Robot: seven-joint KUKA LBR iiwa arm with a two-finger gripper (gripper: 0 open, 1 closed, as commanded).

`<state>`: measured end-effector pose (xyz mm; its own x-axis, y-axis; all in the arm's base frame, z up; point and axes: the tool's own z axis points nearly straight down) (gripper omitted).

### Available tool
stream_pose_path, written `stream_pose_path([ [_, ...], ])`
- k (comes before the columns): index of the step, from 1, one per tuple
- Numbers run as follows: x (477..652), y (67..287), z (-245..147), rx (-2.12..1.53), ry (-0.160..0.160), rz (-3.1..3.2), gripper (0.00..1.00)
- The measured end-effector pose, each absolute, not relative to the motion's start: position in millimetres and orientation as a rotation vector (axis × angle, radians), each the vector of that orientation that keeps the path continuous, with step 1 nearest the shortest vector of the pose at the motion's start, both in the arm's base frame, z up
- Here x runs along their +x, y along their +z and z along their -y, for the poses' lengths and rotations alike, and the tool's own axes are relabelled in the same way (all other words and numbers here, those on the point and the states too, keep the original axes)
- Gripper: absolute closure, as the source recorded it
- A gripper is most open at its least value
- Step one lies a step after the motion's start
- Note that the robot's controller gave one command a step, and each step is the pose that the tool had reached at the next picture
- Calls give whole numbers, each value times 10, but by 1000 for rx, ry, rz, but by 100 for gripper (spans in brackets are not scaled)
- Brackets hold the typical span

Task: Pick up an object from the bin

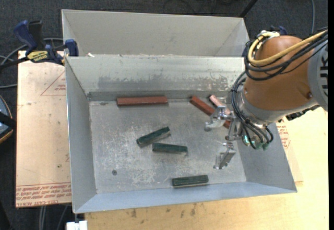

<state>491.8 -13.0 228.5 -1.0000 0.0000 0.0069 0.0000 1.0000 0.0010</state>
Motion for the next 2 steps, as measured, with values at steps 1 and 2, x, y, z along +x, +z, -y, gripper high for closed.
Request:
stream_pose_path([
  [1,4934,2317,131,0,-1,3142,0],
  [2,5199,1790,-27,24,-1,3150,0],
])
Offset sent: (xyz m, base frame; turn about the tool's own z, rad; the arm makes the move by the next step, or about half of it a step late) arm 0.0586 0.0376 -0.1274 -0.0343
